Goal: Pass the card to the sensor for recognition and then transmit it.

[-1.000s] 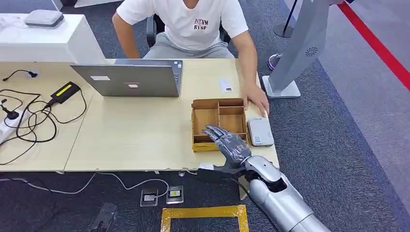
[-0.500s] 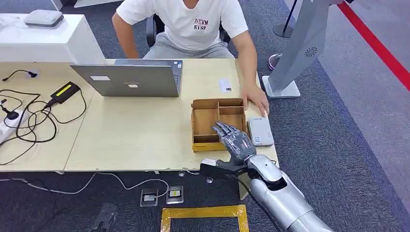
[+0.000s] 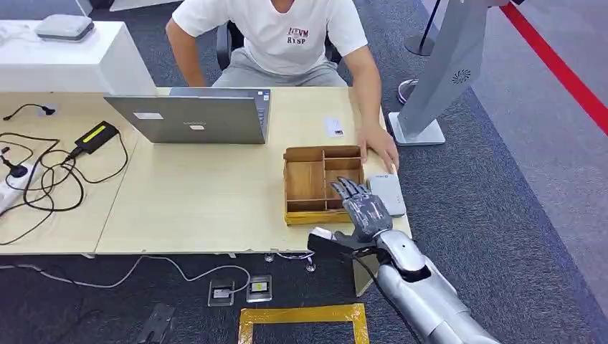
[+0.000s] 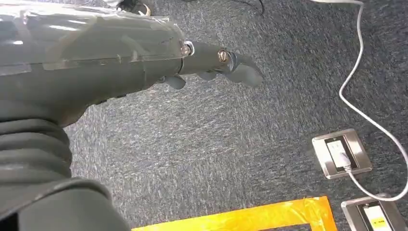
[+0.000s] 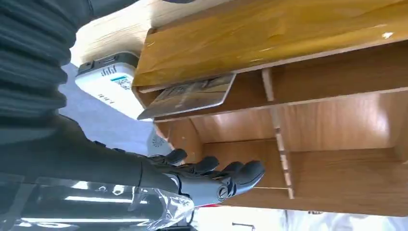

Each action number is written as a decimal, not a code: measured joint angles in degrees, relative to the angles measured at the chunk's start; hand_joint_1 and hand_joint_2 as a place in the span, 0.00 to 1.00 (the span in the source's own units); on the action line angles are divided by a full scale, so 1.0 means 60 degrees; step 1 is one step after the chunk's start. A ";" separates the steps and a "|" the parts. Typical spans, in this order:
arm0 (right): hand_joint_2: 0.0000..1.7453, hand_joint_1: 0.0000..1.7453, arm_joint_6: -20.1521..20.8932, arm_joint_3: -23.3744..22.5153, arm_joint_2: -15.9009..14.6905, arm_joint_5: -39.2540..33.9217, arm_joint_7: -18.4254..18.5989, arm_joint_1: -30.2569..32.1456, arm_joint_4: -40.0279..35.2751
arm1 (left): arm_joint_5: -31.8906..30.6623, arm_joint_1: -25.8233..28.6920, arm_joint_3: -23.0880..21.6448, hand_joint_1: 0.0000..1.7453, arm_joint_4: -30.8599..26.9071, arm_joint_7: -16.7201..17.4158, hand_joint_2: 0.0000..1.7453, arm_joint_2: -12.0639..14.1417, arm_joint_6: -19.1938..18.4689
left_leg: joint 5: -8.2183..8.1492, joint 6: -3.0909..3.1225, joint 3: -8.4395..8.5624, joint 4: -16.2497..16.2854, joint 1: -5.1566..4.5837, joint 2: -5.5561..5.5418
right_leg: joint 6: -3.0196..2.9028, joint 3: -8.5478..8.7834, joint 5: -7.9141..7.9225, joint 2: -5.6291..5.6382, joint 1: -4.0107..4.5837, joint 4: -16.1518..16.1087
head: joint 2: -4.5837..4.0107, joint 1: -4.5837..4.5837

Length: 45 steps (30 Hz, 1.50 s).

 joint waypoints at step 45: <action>1.00 0.00 -0.1191 -0.0881 -0.0040 -0.0058 -0.0055 -0.0126 0.1395 | -0.0521 -0.0396 -0.0004 0.00 -0.0015 0.0084 0.00 -0.0098 -0.0015 | 0.0001 0.0001 0.0003 0.0000 -0.0002 0.0002 | 0.0001 0.0004 0.0001 0.0002 -0.0001 -0.0001 | 0.0000 0.0004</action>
